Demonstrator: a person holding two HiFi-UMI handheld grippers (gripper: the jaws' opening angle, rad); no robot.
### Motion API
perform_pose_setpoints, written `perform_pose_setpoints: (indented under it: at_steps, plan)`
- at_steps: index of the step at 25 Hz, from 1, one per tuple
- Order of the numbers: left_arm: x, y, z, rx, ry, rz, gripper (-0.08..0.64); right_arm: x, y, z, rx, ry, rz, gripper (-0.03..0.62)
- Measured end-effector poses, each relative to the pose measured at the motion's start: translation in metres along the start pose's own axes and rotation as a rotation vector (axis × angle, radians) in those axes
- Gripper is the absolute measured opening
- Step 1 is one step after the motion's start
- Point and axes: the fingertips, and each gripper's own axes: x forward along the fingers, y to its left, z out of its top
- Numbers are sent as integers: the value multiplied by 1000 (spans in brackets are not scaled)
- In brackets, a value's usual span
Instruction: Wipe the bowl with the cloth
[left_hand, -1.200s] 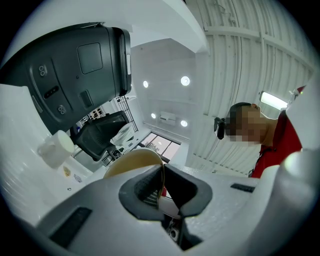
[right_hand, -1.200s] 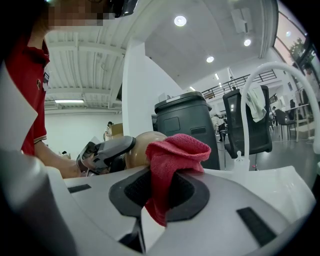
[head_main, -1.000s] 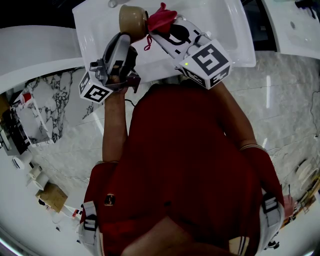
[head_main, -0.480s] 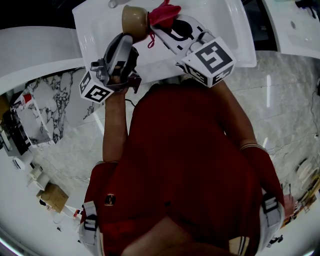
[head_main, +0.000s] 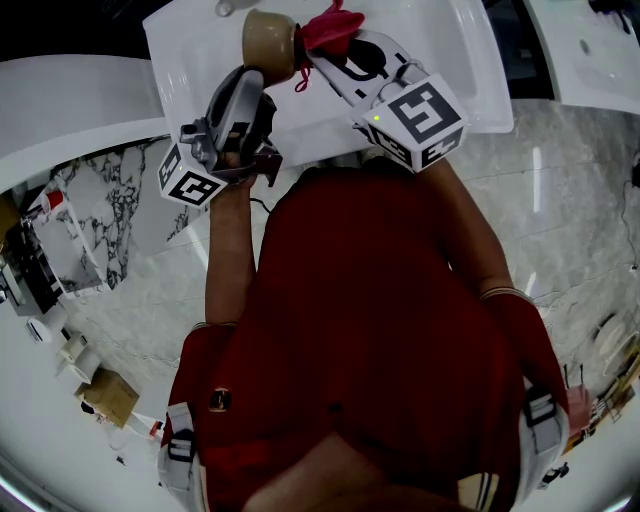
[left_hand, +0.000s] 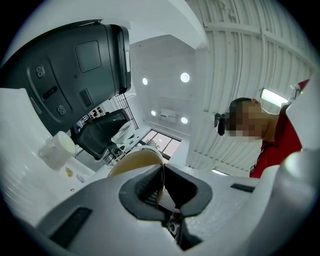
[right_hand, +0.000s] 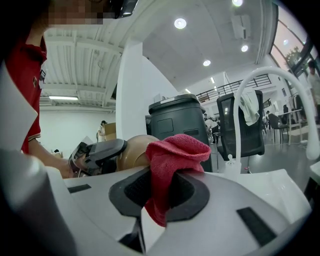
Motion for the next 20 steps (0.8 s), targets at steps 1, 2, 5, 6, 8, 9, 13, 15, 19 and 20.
perform_pose_setpoints:
  at_steps: [1, 2, 5, 6, 8, 9, 13, 15, 19, 20]
  plan:
    - [0, 1, 0, 3, 2, 6, 20, 0, 0, -1, -4, 6, -3, 55]
    - [0, 1, 0, 8, 6, 12, 20, 0, 0, -3, -8, 10, -6, 55]
    - [1, 3, -1, 24, 21, 29, 20, 0, 1, -4, -17, 14, -6, 55]
    - [2, 4, -1, 29, 27, 35, 20, 0, 1, -4, -22, 16, -7, 54]
    - [2, 5, -2, 38, 36, 44, 20, 0, 2, -3, -32, 21, -12, 55]
    - [2, 6, -1, 42, 39, 49, 20, 0, 2, -3, -35, 22, -15, 55]
    - [2, 5, -2, 54, 44, 63, 20, -5, 2, -5, -37, 26, -27, 55]
    - [3, 7, -2, 61, 48, 71, 20, -6, 2, -6, -36, 30, -33, 54]
    - [2, 10, -3, 73, 57, 87, 20, -6, 4, -8, -31, 36, -42, 55]
    - [3, 10, -3, 77, 59, 91, 20, -7, 5, -8, -30, 37, -44, 55]
